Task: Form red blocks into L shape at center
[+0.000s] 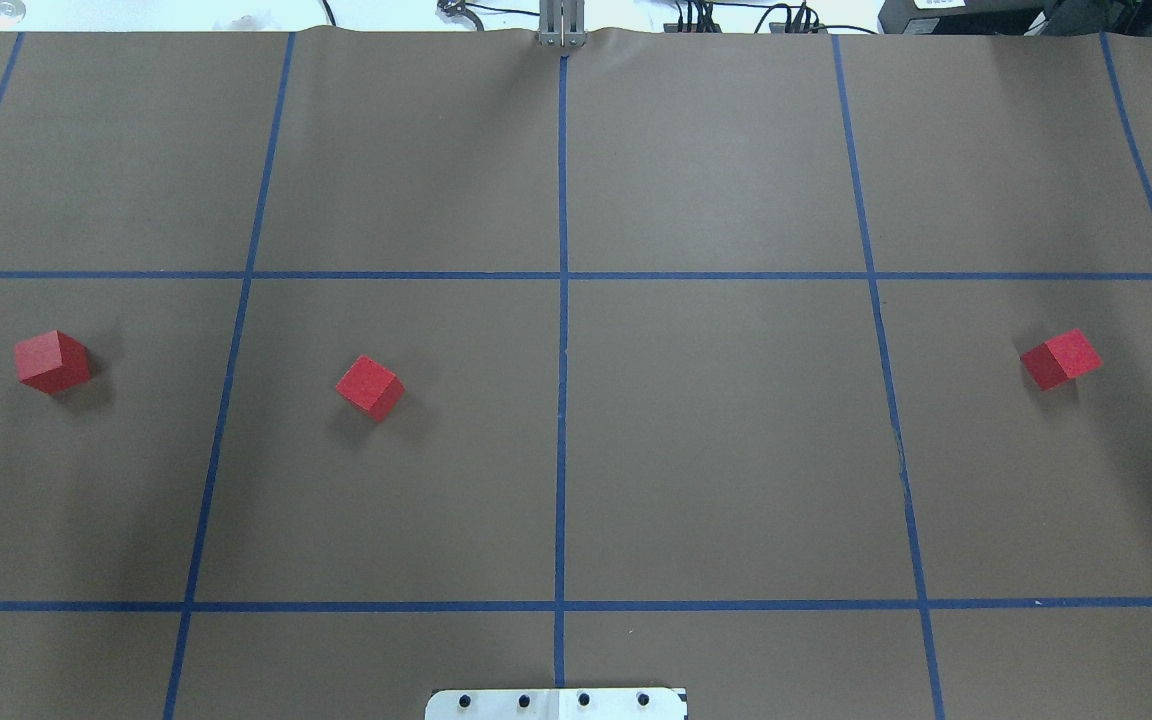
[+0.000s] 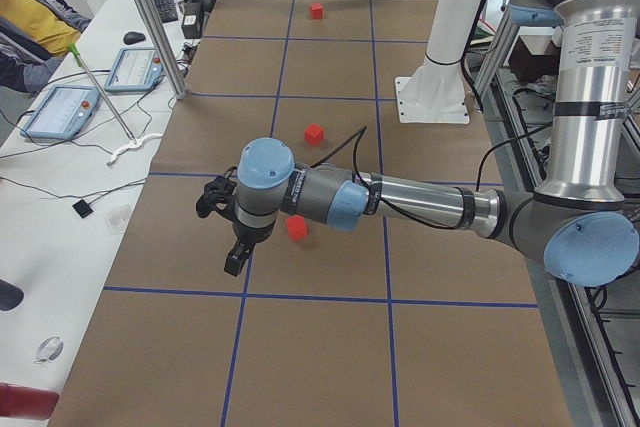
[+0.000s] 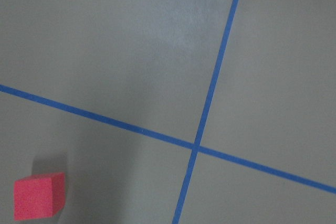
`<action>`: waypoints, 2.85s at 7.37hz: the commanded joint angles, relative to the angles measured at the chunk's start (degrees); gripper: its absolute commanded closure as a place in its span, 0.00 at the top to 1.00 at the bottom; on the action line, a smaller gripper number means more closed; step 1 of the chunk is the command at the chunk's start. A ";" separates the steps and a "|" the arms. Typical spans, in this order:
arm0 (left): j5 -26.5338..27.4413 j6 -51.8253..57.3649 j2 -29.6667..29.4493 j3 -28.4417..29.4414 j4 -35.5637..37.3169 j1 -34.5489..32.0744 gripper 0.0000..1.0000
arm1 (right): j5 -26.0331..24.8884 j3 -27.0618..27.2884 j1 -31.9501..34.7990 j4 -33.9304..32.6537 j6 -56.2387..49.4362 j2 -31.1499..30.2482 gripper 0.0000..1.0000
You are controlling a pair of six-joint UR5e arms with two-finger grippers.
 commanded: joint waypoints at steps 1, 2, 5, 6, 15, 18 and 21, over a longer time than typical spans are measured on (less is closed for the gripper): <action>-0.19 -4.46 -1.41 0.00 -1.24 0.02 1.00 | 1.57 -1.43 -0.01 2.59 0.42 0.42 1.00; -0.27 -4.92 -1.49 -0.27 -2.46 0.02 1.00 | 4.55 -0.48 -1.23 2.59 0.68 0.24 1.00; -0.98 -5.18 -0.79 1.22 -7.57 1.33 1.00 | 4.24 3.37 -11.83 2.59 15.97 2.88 1.00; -0.98 -5.19 -0.79 1.22 -7.57 1.68 1.00 | 3.18 4.27 -14.92 2.50 18.59 2.36 1.00; -1.07 -5.98 -1.23 1.13 -7.66 1.95 1.00 | -6.50 -1.60 -29.09 12.50 25.64 -4.07 0.99; -1.07 -5.98 -1.23 0.78 -7.75 1.95 1.00 | -6.50 -7.74 -30.68 20.66 25.65 -3.98 0.96; -1.07 -5.98 -0.79 0.61 -7.84 1.95 1.00 | -6.24 -6.89 -30.59 20.61 25.99 -3.02 0.00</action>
